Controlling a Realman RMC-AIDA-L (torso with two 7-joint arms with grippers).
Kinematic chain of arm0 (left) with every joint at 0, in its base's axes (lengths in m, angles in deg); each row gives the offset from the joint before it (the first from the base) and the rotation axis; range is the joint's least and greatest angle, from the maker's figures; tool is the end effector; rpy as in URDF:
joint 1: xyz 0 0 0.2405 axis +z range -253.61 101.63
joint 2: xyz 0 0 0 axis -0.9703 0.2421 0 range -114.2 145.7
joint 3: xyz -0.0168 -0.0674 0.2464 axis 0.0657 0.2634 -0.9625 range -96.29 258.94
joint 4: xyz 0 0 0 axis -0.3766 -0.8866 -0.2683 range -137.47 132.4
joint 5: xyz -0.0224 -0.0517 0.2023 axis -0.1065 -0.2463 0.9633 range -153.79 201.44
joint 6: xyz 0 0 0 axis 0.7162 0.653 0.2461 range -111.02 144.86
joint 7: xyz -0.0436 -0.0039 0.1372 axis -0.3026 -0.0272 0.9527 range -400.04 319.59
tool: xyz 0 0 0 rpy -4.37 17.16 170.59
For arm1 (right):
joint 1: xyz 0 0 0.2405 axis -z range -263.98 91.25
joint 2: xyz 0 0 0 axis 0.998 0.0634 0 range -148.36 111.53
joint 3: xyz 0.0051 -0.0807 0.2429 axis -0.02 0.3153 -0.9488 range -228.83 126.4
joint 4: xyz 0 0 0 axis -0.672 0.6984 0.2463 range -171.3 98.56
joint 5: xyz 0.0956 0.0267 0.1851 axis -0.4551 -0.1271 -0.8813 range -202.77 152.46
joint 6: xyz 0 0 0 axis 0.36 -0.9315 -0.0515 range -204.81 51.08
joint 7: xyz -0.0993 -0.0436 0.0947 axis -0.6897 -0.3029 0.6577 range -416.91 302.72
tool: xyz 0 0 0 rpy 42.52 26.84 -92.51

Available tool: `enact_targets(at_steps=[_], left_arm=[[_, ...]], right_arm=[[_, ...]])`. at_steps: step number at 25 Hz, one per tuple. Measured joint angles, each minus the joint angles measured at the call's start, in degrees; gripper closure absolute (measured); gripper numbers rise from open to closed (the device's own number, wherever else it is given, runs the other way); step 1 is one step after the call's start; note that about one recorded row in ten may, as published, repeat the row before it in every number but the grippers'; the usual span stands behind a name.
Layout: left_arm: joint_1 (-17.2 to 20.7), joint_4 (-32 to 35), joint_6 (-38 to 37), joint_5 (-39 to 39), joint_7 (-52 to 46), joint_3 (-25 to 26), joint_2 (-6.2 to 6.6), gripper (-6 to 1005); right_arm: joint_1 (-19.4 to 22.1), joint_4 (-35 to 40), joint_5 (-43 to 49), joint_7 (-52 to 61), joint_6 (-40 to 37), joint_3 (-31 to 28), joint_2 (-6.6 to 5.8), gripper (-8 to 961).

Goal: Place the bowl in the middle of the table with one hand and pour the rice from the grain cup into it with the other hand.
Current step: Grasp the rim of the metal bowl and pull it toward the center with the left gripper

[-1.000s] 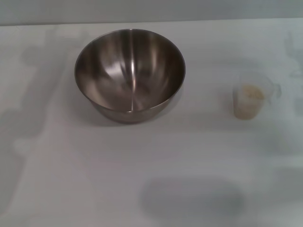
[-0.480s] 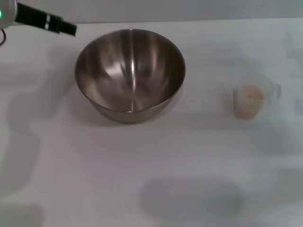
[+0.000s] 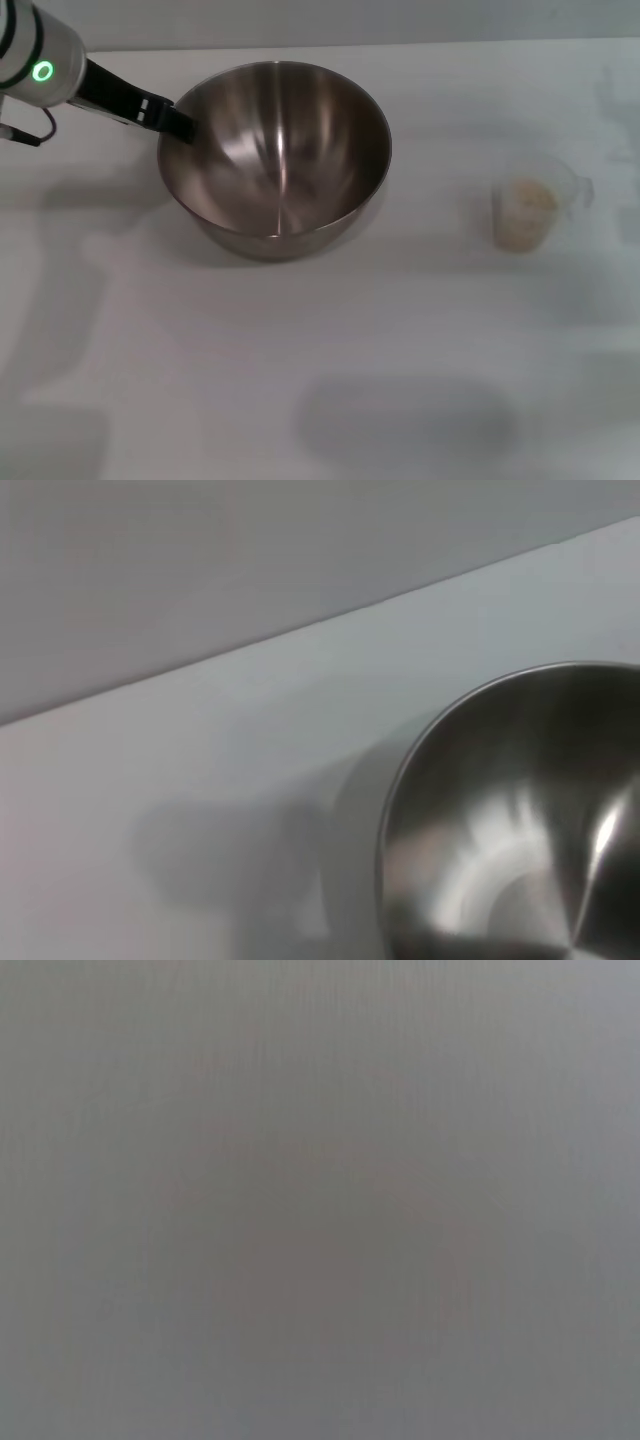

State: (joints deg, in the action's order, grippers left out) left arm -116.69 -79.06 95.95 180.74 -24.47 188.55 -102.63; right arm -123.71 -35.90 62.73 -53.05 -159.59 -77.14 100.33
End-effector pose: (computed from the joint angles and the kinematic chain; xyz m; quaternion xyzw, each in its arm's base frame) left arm -0.1588 0.4109 0.0381 -0.8420 -0.4186 0.0869 0.3289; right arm 0.2879 0.3772 0.0680 -0.5604 0.1068 0.3749 0.7307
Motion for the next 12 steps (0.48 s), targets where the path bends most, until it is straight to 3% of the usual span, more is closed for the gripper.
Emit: enact_targets(at_steps=[12], left_arm=[[-3.18, 10.94, -7.01, -0.4, -2.21, 2.6, 0.25, 153]], right_arm=[[-0.18, -0.56, 0.08, 0.0, -0.32, 0.08, 0.0, 311]])
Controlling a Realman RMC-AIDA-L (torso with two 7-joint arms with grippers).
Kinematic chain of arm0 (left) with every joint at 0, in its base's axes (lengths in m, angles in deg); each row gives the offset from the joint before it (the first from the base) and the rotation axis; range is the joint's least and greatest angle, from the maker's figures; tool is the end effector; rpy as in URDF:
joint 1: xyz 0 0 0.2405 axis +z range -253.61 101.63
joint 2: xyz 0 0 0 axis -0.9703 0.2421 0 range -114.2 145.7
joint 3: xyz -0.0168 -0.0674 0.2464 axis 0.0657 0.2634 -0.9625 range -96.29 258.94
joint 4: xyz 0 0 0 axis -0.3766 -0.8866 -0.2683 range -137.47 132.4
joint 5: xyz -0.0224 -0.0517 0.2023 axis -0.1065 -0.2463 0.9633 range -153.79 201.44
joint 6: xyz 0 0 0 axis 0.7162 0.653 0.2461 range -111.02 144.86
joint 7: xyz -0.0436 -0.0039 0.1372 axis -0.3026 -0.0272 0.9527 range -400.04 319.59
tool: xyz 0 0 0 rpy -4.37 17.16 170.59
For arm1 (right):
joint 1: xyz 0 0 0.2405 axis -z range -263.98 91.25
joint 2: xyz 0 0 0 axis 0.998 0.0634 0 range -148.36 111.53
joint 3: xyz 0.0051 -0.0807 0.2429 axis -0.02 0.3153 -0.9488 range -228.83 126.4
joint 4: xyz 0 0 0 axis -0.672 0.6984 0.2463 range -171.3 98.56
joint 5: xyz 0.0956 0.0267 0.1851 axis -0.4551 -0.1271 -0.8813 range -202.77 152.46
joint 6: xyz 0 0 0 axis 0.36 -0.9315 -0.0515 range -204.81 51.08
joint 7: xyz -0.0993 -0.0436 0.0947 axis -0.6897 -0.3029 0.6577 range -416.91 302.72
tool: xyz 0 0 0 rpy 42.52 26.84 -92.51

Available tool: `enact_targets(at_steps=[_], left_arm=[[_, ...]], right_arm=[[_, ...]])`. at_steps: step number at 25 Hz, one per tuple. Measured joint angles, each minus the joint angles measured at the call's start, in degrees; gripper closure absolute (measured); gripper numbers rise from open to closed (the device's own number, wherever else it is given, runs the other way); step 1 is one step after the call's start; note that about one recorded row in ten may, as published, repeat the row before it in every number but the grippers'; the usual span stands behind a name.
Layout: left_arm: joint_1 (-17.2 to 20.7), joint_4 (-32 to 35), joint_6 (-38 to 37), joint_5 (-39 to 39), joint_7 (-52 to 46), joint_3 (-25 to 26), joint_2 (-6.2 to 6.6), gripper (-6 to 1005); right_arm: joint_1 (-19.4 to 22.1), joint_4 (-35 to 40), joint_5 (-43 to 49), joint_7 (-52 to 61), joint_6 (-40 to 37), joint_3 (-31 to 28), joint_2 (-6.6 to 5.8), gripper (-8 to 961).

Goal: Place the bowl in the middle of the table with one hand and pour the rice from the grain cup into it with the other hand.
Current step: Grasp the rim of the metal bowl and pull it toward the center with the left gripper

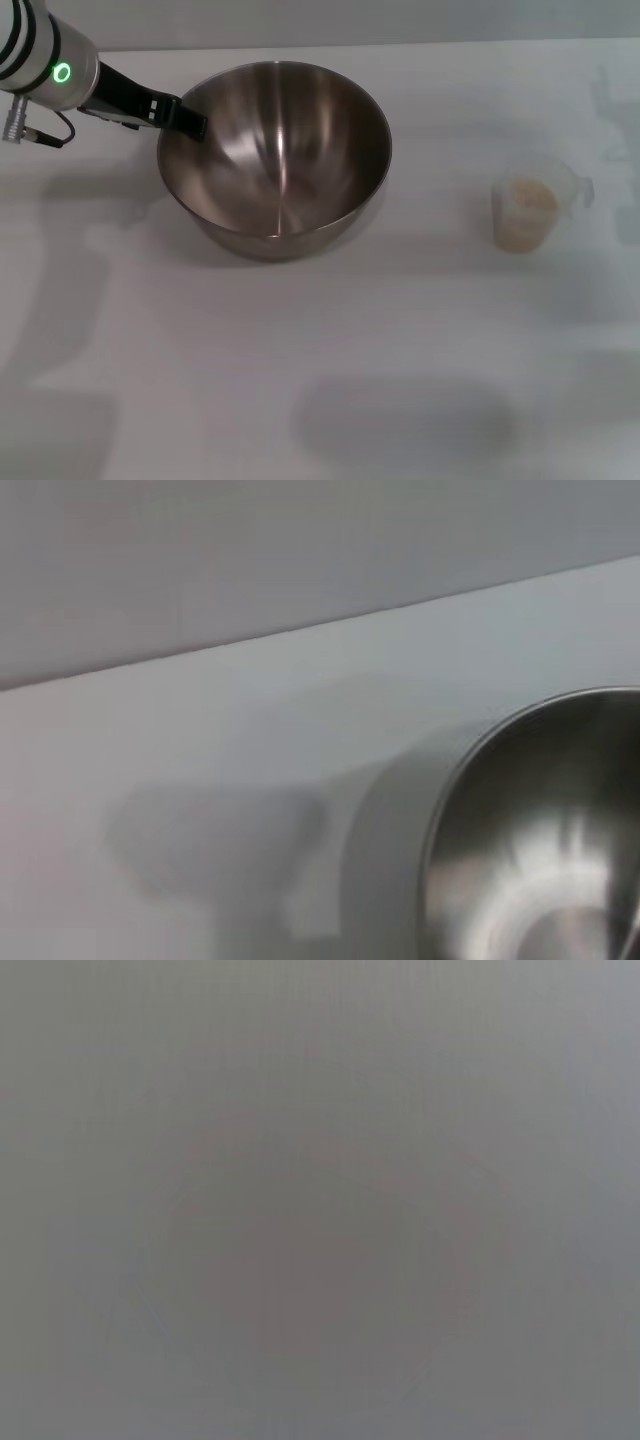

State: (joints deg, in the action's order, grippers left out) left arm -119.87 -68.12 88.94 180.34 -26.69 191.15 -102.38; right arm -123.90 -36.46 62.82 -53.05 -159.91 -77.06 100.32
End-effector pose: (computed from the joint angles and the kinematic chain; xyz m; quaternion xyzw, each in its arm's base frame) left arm -0.1756 0.4291 0.0247 -0.8182 -0.4658 0.0678 0.3301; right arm 0.2845 0.3781 0.0664 -0.5608 0.1058 0.3811 0.7274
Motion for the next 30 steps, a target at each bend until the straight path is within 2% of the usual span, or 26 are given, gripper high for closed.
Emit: enact_targets(at_steps=[15, 29, 30], left_arm=[[-1.38, 6.98, -3.86, 0.1, 0.67, 0.26, 0.08, 182], [-2.0, 8.88, -5.25, 0.29, 0.79, -0.05, 0.0, 209], [-2.04, 8.89, -5.25, 0.29, 0.79, -0.06, 0.0, 252]], right_arm=[[-0.26, 0.07, 0.01, 0.0, 0.15, 0.0, -0.06, 311], [-0.44, 0.13, 0.0, 0.0, 0.26, 0.0, -0.09, 310], [-0.45, 0.1, 0.0, 0.0, 0.2, 0.0, -0.09, 310]])
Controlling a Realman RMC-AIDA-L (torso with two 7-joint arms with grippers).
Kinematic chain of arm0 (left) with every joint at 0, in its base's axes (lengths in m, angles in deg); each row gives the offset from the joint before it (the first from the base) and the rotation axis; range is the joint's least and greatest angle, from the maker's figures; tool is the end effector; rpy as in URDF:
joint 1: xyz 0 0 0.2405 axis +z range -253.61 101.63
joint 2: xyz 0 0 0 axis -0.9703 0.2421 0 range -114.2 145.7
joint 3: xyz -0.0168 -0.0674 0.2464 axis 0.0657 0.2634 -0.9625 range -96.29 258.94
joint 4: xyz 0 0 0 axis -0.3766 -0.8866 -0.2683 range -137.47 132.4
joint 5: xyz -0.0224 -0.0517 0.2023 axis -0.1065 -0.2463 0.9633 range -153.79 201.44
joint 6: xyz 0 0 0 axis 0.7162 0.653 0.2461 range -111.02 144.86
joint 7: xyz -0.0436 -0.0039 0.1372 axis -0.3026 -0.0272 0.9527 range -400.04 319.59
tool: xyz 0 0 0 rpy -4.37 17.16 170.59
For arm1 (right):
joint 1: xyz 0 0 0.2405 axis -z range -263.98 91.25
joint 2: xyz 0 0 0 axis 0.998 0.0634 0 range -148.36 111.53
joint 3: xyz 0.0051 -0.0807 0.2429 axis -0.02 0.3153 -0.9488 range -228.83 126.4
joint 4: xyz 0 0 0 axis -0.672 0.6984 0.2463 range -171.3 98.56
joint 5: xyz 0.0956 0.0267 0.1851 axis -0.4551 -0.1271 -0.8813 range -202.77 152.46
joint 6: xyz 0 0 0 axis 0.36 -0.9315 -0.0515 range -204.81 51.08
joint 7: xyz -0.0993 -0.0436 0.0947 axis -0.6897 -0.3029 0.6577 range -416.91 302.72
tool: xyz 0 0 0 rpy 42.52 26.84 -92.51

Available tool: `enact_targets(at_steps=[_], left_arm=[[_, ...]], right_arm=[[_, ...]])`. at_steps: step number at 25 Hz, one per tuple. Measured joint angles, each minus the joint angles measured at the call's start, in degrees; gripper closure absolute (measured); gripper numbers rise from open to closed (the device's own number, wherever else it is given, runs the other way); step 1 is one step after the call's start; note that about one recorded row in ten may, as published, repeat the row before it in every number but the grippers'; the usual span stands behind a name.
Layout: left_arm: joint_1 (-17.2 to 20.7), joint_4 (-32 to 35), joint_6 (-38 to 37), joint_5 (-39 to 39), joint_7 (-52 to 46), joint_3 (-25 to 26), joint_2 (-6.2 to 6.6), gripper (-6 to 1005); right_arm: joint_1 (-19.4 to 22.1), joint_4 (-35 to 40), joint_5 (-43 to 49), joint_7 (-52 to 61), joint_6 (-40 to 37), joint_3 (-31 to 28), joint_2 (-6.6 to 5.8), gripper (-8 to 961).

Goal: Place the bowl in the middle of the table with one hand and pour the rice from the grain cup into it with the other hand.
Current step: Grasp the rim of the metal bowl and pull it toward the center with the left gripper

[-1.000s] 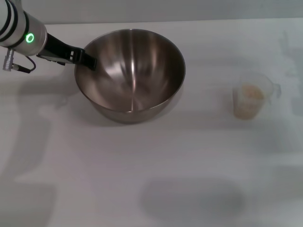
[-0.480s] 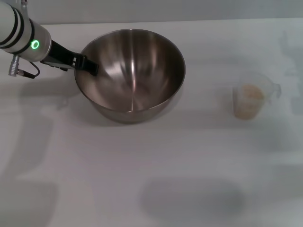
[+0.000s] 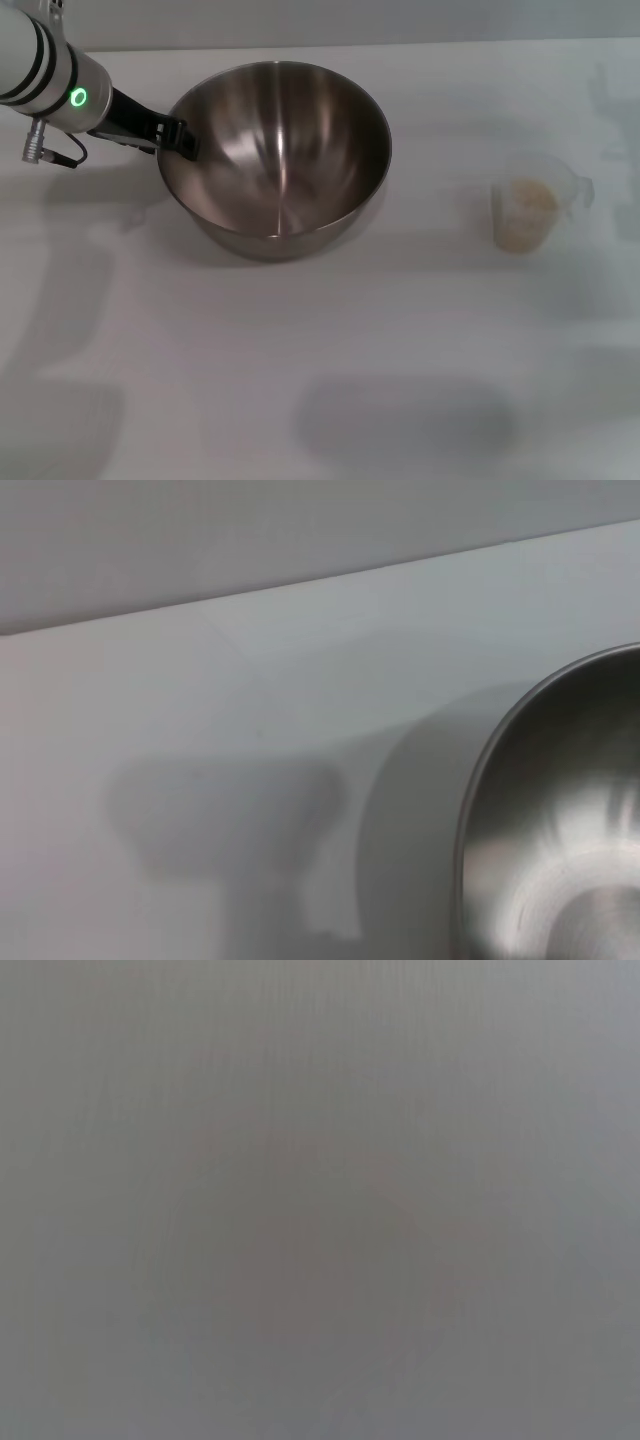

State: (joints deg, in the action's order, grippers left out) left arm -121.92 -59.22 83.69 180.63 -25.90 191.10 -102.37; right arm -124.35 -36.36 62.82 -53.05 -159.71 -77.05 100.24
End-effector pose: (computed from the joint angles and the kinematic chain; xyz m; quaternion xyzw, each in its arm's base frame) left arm -0.1923 0.4353 0.0062 -0.8126 -0.4767 0.0813 0.3253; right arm 0.2823 0.3806 0.0671 -0.5618 0.1038 0.3821 0.7264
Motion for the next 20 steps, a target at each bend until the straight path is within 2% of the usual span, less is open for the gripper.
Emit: enact_targets(at_steps=[4, 7, 18, 20], left_arm=[[-0.06, 0.02, 0.0, 0.0, 0.0, 0.0, 0.0, 426], [-0.33, 0.5, 0.01, 0.0, 0.0, 0.0, 0.0, 637], [-1.35, 2.12, 0.22, -0.25, 0.0, 0.38, 0.15, 796], [-1.36, 2.0, 0.24, -0.32, 0.0, 0.54, 0.17, 799]], right_arm=[[-0.06, -0.01, 0.0, 0.0, -0.04, 0.0, 0.0, 310], [-0.07, 0.01, 0.0, 0.0, -0.03, 0.0, 0.0, 310], [-0.04, 0.18, 0.0, 0.0, -0.22, 0.0, 0.0, 310], [-0.02, 0.24, 0.0, 0.0, -0.26, 0.0, 0.0, 310]])
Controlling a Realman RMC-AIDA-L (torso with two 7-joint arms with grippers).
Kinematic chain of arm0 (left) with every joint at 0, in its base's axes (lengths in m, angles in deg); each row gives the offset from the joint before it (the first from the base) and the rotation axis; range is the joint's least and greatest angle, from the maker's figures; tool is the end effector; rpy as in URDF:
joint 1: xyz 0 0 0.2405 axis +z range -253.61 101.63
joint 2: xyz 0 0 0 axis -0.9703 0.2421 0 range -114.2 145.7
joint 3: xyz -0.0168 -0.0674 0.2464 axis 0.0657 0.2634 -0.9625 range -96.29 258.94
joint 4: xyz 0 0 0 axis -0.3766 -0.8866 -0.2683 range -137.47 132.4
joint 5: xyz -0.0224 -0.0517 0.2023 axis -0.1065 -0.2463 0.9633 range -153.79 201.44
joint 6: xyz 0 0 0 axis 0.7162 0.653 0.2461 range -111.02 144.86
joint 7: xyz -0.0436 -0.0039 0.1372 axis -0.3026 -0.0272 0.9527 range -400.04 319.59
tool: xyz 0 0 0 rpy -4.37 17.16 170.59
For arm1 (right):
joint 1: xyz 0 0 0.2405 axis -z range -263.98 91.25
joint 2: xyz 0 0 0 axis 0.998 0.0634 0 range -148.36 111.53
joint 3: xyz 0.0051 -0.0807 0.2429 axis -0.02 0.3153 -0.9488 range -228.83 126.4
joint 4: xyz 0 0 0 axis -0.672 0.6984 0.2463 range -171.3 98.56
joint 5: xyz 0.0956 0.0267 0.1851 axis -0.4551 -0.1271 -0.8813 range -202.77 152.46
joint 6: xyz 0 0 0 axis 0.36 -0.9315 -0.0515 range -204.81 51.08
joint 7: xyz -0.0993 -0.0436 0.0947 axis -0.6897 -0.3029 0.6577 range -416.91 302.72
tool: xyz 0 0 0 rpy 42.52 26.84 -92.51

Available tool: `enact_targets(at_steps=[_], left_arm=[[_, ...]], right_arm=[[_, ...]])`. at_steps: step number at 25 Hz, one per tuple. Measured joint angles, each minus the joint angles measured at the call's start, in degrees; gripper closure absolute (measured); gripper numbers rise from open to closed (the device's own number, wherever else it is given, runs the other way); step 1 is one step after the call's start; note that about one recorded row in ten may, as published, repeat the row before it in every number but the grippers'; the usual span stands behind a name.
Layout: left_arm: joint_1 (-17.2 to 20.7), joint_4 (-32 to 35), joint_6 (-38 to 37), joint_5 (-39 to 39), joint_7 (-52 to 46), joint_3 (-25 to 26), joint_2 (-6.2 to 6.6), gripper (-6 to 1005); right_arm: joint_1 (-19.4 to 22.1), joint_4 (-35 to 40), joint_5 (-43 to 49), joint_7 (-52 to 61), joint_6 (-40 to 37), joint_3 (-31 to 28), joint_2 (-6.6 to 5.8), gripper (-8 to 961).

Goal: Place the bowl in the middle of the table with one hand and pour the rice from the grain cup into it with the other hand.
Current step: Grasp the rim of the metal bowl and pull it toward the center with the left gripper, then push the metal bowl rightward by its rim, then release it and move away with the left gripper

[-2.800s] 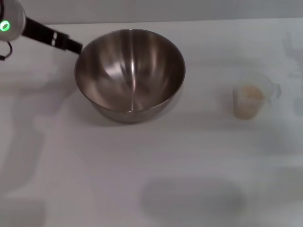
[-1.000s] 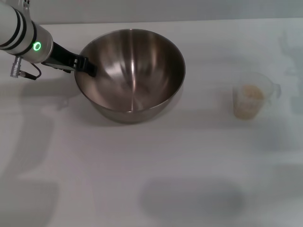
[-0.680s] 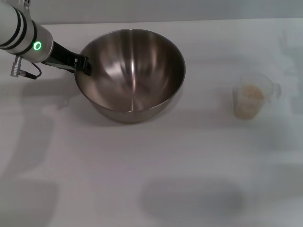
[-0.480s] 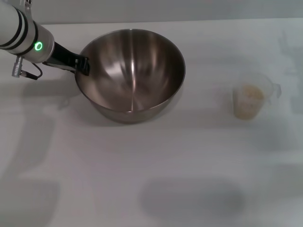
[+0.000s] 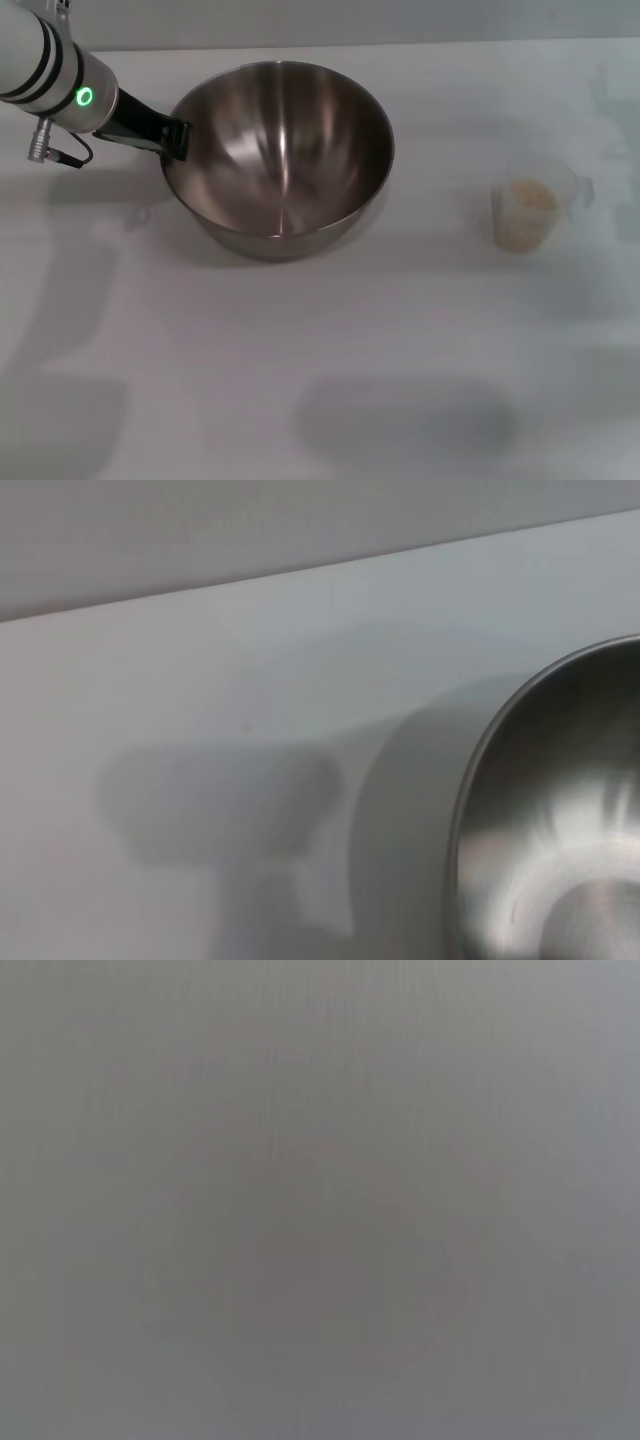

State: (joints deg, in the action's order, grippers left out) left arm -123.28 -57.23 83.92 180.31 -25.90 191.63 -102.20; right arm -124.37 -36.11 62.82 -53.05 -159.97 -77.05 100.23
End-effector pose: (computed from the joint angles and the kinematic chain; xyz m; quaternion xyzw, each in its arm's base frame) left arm -0.1907 0.4369 0.0031 -0.8125 -0.4818 0.0844 0.3171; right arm 0.2823 0.3804 0.0683 -0.5610 0.1008 0.3819 0.7275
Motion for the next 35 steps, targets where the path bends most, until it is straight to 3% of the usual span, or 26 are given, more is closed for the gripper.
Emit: enact_targets(at_steps=[3, 8, 12, 19, 23, 27, 35], left_arm=[[-0.04, 0.03, -0.01, 0.02, 0.0, 0.01, 0.01, 803], [-0.2, 0.27, 0.05, 0.02, 0.35, 0.01, 0.01, 897], [-0.2, -0.08, 0.13, -0.32, 0.84, 1.16, 0.01, 896], [-0.34, -0.26, 0.85, -6.95, 7.86, 11.24, 0.14, 914], [-0.12, -0.42, 1.49, -10.29, 10.02, 13.93, 0.86, 925], [0.33, -2.54, 2.99, -12.55, 10.83, 14.21, 1.51, 937], [-0.1, -7.29, 7.33, -13.38, 12.48, 13.64, 0.82, 938]], right_arm=[[0.01, 0.01, 0.0, -0.01, -0.01, 0.0, 0.0, 311], [0.04, 0.01, -0.03, 0.0, -0.04, 0.0, 0.0, 311], [0.04, 0.01, -0.05, -0.01, -0.04, 0.0, 0.0, 311], [-0.04, 0.01, -0.11, 0.0, -0.05, 0.0, 0.0, 311], [-0.12, 0.01, -0.11, 0.0, -0.04, 0.0, 0.0, 311], [-0.28, 0.01, -0.08, -0.01, -0.03, 0.0, 0.0, 311], [-0.4, 0.01, -0.31, -0.02, -0.03, -0.09, -0.08, 311]])
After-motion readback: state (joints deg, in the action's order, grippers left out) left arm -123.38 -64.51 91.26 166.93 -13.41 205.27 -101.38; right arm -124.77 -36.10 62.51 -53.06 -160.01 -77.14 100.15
